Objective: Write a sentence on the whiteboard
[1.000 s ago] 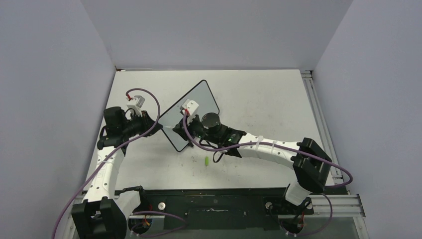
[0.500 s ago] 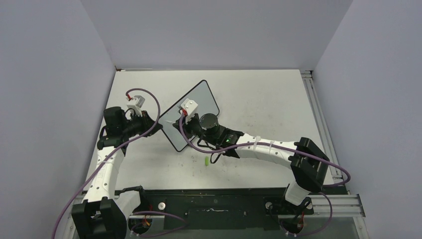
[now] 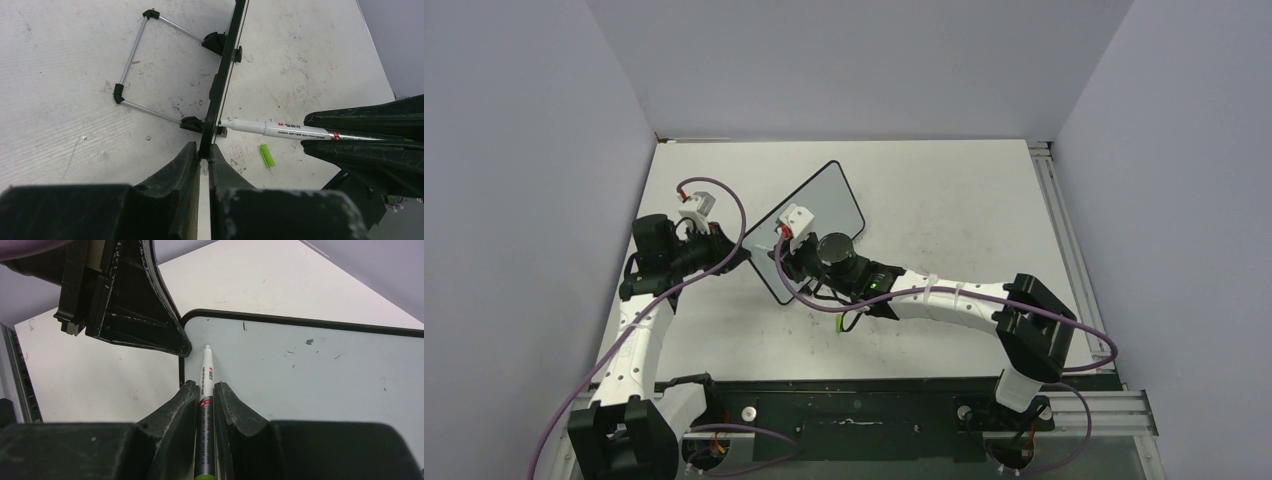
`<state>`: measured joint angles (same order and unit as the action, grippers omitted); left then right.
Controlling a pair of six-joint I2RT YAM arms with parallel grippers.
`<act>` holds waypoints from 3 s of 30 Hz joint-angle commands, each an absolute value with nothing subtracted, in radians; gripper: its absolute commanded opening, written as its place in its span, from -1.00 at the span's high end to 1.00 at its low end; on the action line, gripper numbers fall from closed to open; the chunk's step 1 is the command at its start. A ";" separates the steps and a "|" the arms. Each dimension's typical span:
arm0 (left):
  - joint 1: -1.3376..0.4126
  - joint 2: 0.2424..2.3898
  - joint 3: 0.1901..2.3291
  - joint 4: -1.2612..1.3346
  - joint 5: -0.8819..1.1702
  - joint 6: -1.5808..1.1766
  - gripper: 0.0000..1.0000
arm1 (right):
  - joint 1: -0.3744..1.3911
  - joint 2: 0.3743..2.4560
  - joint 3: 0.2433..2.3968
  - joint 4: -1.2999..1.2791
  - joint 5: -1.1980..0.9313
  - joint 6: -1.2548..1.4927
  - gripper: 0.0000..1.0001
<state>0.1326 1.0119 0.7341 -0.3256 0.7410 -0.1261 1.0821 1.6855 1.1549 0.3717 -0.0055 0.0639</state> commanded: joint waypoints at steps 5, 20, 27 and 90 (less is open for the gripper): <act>0.137 0.993 0.781 -0.297 0.748 -0.130 1.00 | 1.098 1.688 1.191 0.453 0.041 0.040 0.89; 0.137 0.989 0.781 -0.297 0.750 -0.129 1.00 | 1.115 1.701 1.171 0.460 0.071 0.019 0.89; 0.137 0.988 0.782 -0.295 0.749 -0.130 1.00 | 1.125 1.692 1.136 0.454 0.098 0.015 0.89; 0.137 0.985 0.784 -0.299 0.737 -0.126 1.00 | 1.146 1.688 1.181 0.494 0.116 -0.029 0.89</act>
<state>0.1326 1.0042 0.7341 -0.3260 0.7296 -0.1219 1.1461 1.6821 1.1408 0.4404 0.1165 -0.0181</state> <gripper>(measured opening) 0.067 0.160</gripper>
